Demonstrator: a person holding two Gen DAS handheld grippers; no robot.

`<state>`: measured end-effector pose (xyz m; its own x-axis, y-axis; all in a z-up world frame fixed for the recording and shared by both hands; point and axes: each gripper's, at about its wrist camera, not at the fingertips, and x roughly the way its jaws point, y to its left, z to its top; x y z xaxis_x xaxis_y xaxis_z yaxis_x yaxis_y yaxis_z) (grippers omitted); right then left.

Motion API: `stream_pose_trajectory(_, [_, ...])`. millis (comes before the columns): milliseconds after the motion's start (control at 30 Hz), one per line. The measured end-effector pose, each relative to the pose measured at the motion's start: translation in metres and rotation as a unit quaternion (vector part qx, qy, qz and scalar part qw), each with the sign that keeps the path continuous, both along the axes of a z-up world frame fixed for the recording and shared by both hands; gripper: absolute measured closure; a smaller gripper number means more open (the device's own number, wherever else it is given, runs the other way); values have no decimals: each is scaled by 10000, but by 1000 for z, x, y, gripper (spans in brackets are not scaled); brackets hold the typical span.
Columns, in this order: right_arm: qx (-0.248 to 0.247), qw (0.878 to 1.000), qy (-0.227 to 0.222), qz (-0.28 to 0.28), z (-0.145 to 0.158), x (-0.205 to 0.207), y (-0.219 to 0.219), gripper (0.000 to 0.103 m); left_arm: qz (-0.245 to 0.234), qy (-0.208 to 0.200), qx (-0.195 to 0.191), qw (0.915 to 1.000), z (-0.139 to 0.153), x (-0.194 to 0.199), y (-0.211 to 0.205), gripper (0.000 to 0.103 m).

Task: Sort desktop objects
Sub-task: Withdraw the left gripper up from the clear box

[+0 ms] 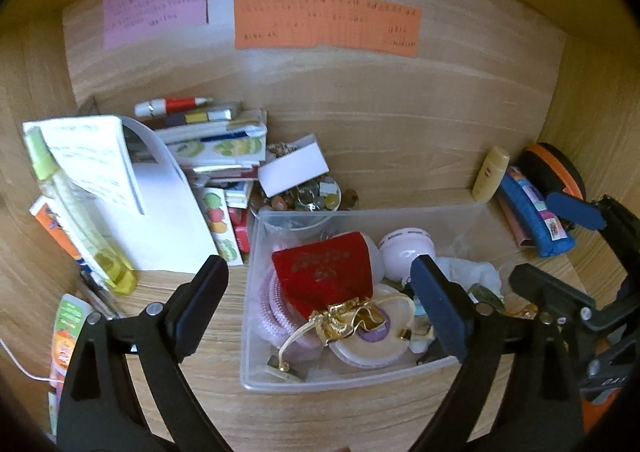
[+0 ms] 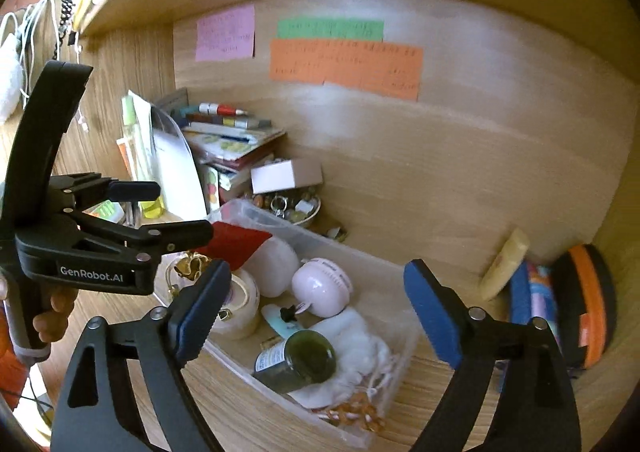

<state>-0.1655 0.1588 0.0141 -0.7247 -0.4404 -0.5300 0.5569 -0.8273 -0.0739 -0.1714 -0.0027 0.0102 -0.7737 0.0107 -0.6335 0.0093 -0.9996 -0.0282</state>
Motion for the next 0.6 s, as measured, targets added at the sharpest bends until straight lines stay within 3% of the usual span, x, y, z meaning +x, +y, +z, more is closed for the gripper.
stream_pose_trajectory(133, [96, 9998, 153, -103, 7, 14, 0, 9, 28, 216, -86, 9997, 9, 18, 4, 9])
stream_pose_trajectory(433, [-34, 9989, 277, -371, 11, 49, 11, 8, 58, 520, -317, 9981, 13, 63, 21, 7])
stream_pose_trajectory(600, [-236, 9979, 283, -533, 11, 72, 22, 4, 94, 610, -72, 9981, 12, 82, 22, 6])
